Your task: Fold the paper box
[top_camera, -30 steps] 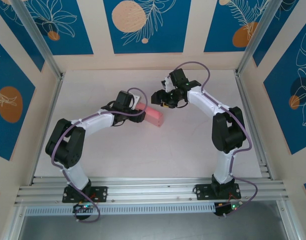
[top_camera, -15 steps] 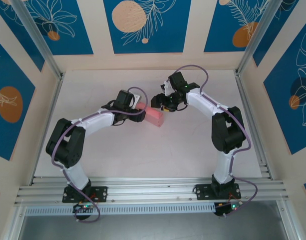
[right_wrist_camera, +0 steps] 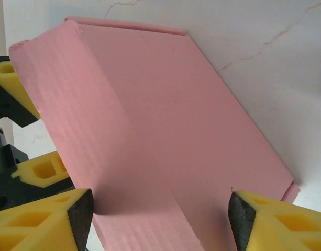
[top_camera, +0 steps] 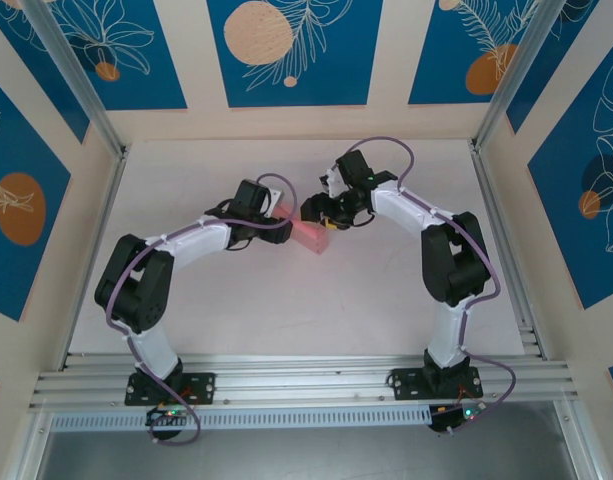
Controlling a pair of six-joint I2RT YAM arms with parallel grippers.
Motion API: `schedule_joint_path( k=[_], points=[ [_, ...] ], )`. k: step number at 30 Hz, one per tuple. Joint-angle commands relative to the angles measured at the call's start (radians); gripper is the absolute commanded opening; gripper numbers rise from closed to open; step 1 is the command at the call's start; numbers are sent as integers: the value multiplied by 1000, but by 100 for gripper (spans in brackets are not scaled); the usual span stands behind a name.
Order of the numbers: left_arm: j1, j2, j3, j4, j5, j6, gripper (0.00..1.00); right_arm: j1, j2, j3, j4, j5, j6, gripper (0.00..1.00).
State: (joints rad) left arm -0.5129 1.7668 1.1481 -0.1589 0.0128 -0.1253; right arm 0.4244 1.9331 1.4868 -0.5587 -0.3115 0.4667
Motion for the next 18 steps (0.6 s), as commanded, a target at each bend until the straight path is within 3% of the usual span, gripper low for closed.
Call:
schedule_joint_path(
  k=[1, 18],
  points=[
    [-7, 17, 39, -23, -19, -8, 78, -5, 40, -39, -32, 14, -1, 70],
    [0, -30, -25, -55, -24, -2, 78, -31, 66, -135, 53, 35, 44, 63]
  ],
)
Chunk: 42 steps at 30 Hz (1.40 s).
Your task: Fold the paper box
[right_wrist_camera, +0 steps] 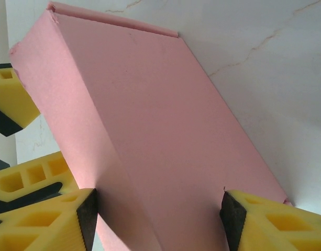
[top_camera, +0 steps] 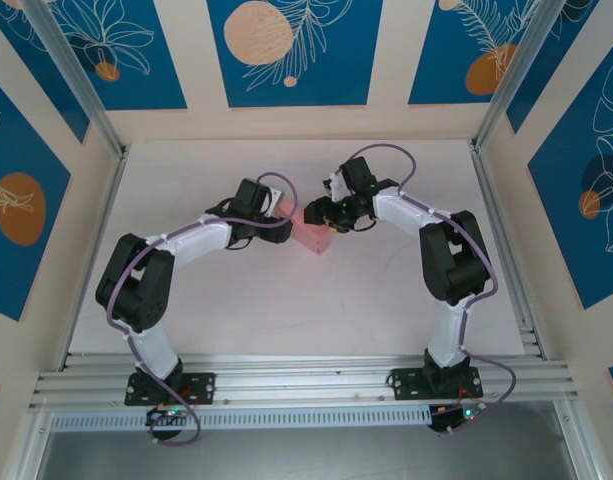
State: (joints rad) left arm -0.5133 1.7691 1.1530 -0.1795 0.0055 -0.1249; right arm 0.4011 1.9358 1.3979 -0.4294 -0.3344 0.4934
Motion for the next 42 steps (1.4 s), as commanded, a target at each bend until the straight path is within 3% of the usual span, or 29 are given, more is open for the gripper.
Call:
schedule_joint_path(
  k=[1, 9, 13, 24, 29, 42],
  points=[
    [4, -46, -46, -34, -12, -7, 78, -7, 64, -48, -76, 58, 19, 63],
    [62, -201, -109, -81, 89, -86, 78, -6, 69, -43, -76, 60, 15, 63],
    [121, -244, -57, -83, 171, -160, 78, -1, 67, -38, -80, 62, 10, 63],
    [166, -54, 121, 42, 331, -295, 83, 12, 63, -28, -84, 69, 3, 63],
    [181, 44, 139, 85, 372, -332, 75, 19, 66, -13, -93, 72, 1, 63],
    [237, 131, 52, 223, 447, -422, 54, 30, 71, -5, -100, 83, -1, 62]
  ],
)
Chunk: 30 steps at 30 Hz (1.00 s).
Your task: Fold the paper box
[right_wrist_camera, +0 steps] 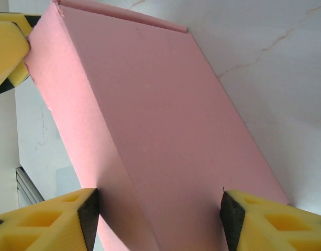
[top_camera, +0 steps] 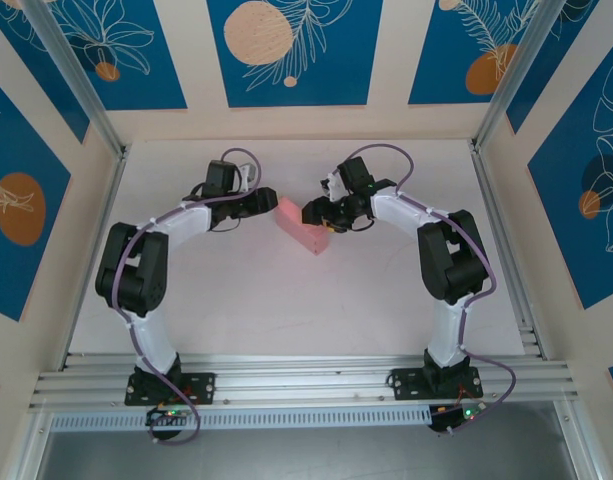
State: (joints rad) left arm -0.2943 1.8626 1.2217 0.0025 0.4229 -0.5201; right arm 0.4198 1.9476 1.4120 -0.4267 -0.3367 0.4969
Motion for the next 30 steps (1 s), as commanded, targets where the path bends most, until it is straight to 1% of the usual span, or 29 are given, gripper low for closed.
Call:
schedule_joint_path(
  k=[1, 2, 4, 5, 6, 8, 10, 13, 17, 18, 21, 23, 25, 27, 30],
  points=[
    [18, 42, -19, 45, 37, -29, 52, 12, 59, -18, -103, 85, -4, 62],
    [18, 44, -26, 47, 38, -30, 52, 12, 58, -19, -103, 85, -3, 63],
    [18, 41, -48, 52, 35, -31, 45, 12, 61, -17, -101, 85, -1, 62],
    [18, 39, -64, 51, 31, -31, 43, 13, 62, -17, -102, 84, -1, 62],
    [20, 39, -78, 51, 27, -32, 39, 15, 65, -16, -101, 84, 0, 62],
    [20, 42, -107, 59, 23, -36, 35, 16, 68, -17, -102, 84, -1, 62],
    [20, 49, -130, 70, 20, -43, 27, 19, 68, -19, -100, 84, -1, 63],
    [20, 60, -153, 88, 23, -57, 18, 21, 64, -19, -105, 84, -1, 62],
    [20, 49, -158, 95, 27, -60, 18, 22, 45, -6, -122, 82, -6, 63],
    [20, 44, -154, 92, 32, -60, 21, 22, 41, -1, -127, 81, -7, 63],
    [17, 10, -147, 99, 40, -60, 47, 22, 35, 17, -140, 84, -13, 63],
    [15, -19, -141, 97, 36, -63, 58, 23, 40, 24, -143, 83, -13, 63],
    [12, -49, -140, 105, 32, -71, 64, 25, 43, 27, -141, 82, -12, 63],
    [6, -77, -137, 108, 34, -75, 75, 29, 49, 29, -143, 87, -9, 63],
    [-11, -97, -124, 92, 42, -65, 84, 33, 52, 31, -138, 85, -5, 63]
  ],
)
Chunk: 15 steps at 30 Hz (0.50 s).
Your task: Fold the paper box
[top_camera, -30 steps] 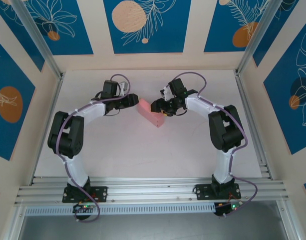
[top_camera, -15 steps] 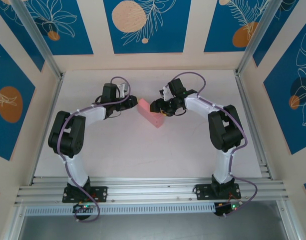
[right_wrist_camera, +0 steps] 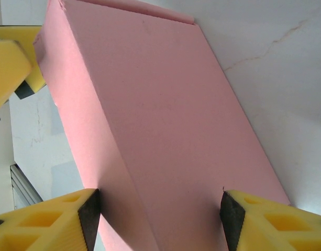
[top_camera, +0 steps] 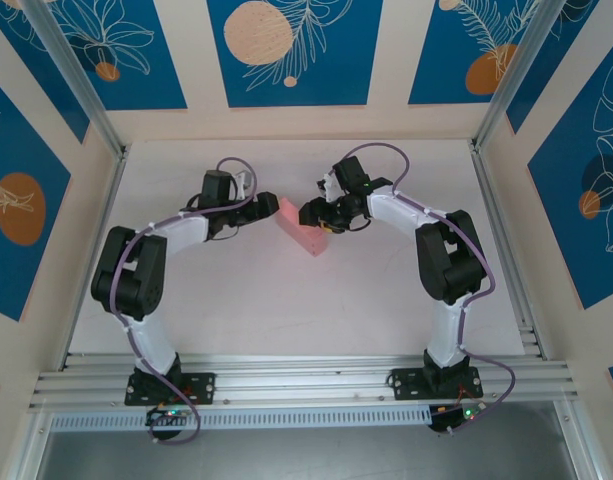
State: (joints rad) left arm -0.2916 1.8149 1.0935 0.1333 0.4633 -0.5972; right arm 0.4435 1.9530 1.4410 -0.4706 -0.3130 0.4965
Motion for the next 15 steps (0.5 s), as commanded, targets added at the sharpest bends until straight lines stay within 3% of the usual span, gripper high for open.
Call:
schedule_joint_path(
  k=[1, 8, 15],
  points=[
    [-21, -51, 5, -47, 3, 16, 85, 10, 47, 4, -95, 61, -3, 63],
    [-54, -20, -46, -49, -9, 3, 87, 16, 42, 16, -100, 59, 2, 63],
    [-71, 53, -43, -53, -27, -10, 71, 11, 0, 13, -98, 43, 22, 68]
  ],
)
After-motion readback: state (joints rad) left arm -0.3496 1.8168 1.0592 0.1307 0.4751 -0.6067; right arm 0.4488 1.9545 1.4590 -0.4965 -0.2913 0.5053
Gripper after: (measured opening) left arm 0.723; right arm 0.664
